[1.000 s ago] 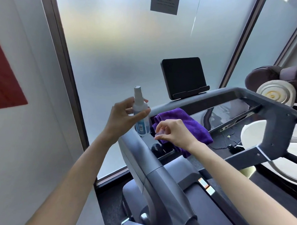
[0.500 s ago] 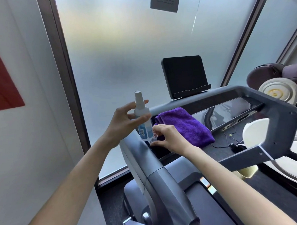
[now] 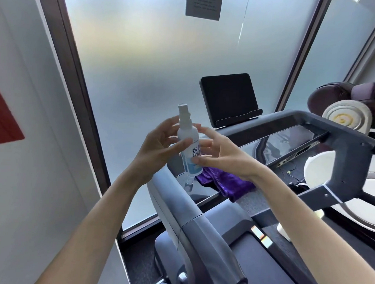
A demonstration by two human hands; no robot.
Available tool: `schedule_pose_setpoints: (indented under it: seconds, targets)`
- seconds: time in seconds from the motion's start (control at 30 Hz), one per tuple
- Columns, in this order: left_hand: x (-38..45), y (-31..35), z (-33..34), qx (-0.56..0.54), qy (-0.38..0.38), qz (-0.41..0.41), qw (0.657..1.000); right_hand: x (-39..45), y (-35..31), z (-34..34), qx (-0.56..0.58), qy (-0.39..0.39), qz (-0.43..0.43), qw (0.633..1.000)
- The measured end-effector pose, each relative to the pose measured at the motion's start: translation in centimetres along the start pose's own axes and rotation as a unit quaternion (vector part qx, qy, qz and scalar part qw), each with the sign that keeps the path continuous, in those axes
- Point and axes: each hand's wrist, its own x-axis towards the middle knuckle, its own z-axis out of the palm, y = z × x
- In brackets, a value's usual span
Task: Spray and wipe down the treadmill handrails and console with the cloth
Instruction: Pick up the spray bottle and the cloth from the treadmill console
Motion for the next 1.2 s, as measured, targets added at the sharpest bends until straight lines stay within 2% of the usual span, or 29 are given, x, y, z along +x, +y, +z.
schedule_pose_setpoints:
  seconds: [0.1, 0.17, 0.23, 0.37, 0.5, 0.57, 0.7, 0.8, 0.93, 1.07, 1.2]
  targets:
    - [-0.1, -0.1, 0.4, -0.026, 0.004, -0.004, 1.0, -0.1, 0.6, 0.8, 0.01, 0.065, -0.022, 0.998]
    - [-0.4, -0.6, 0.5, -0.007, 0.022, -0.024, 0.999, -0.2, 1.0, 1.3, -0.003, 0.121, -0.055, 0.991]
    - [-1.0, -1.2, 0.6, 0.004, 0.004, -0.055, 0.998, -0.3, 1.3, 1.5, -0.028, 0.156, -0.089, 0.983]
    - [-1.8, -1.8, 0.8, -0.021, -0.027, -0.089, 0.995, -0.4, 1.8, 1.3, -0.008, 0.128, -0.106, 0.986]
    - [-1.6, -1.5, 1.0, 0.013, -0.036, -0.072, 0.997, -0.3, 2.3, 0.8, 0.006, 0.121, -0.11, 0.986]
    - [-1.5, -1.6, 1.5, 0.027, -0.013, -0.05, 0.998, -0.1, 2.3, 0.9, -0.002, 0.126, -0.122, 0.985]
    - [-1.4, -2.2, 2.5, 0.058, 0.016, -0.016, 0.998, 0.7, 1.7, 0.9, -0.1, 0.206, -0.179, 0.957]
    - [-1.3, -2.6, 2.7, 0.057, 0.035, -0.018, 0.998, 1.5, 1.2, 0.7, -0.113, 0.243, -0.217, 0.939]
    - [-0.9, -2.3, 3.0, 0.086, 0.022, -0.021, 0.996, 1.7, 1.1, 0.8, -0.061, 0.254, -0.214, 0.941]
    - [0.8, -1.4, 0.2, 0.156, -0.09, -0.096, 0.979, 0.5, 2.0, -0.3, -0.121, 0.264, -0.19, 0.938]
    - [5.4, -1.9, -0.2, 0.208, -0.056, -0.102, 0.971, -1.1, 2.7, -1.7, -0.128, 0.255, -0.136, 0.949]
